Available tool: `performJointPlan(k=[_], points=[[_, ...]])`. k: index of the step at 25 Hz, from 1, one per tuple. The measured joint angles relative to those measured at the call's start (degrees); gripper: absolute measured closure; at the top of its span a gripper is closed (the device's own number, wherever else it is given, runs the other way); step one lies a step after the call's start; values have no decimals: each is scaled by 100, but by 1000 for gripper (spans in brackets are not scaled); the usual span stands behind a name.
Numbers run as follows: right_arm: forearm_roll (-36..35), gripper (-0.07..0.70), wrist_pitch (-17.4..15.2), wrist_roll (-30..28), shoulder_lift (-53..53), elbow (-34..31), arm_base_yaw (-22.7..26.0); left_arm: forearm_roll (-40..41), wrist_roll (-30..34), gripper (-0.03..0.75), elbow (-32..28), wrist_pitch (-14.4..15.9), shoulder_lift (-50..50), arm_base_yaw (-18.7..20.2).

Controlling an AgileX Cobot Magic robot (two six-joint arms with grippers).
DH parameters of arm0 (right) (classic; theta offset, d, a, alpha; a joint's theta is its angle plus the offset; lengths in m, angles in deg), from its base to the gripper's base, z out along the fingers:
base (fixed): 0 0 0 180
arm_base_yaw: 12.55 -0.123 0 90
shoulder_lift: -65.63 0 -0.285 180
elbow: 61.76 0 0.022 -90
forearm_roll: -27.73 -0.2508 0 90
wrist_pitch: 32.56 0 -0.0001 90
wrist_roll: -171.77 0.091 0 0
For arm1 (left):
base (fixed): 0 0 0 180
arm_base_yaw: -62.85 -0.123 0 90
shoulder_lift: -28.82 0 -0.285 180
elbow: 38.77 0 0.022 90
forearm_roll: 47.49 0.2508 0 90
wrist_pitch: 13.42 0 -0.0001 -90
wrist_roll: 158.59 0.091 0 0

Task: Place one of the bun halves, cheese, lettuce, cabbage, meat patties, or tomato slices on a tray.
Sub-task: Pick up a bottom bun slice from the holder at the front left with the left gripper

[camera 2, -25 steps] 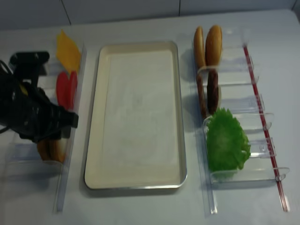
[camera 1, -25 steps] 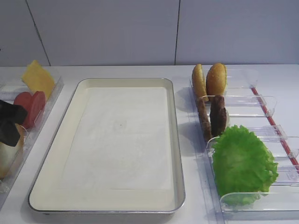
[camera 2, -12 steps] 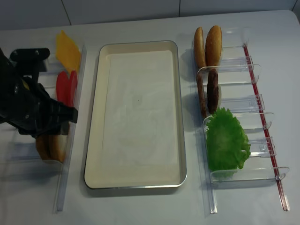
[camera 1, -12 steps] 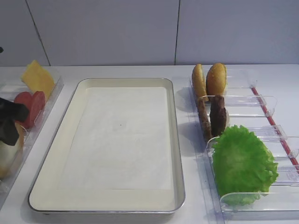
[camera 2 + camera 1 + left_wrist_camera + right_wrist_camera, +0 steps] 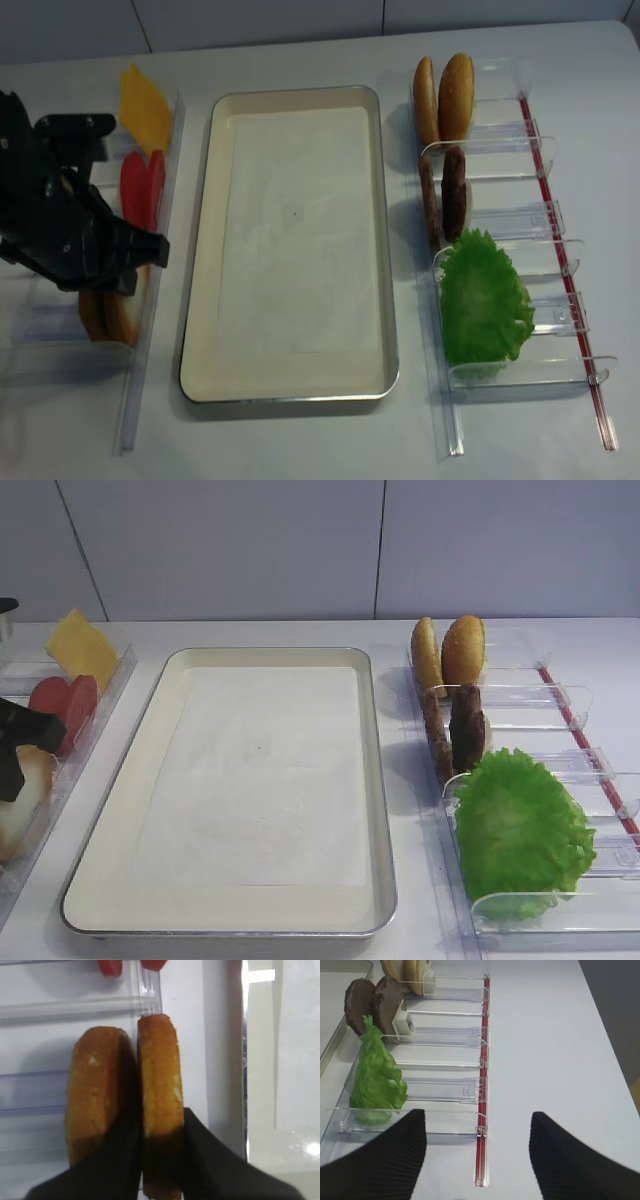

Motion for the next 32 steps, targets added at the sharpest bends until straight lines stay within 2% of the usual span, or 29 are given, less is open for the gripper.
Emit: performJointPlan(k=[4, 13, 18, 24, 28, 32], points=[[0, 188, 0, 0, 0, 0, 0, 53, 12, 557, 99, 165, 41, 0], [0, 188, 0, 0, 0, 0, 0, 88, 47, 562, 574, 930, 54, 0], [0, 188, 0, 0, 0, 0, 0, 66, 202, 564, 799, 1231, 54, 0], [0, 188, 0, 0, 0, 0, 0, -119, 302, 564, 935, 1341, -239, 0], [0, 188, 0, 0, 0, 0, 0, -794, 645, 564, 992, 1381, -526, 0], [0, 188, 0, 0, 0, 0, 0, -2390, 1433, 564, 996, 1407, -571, 22]])
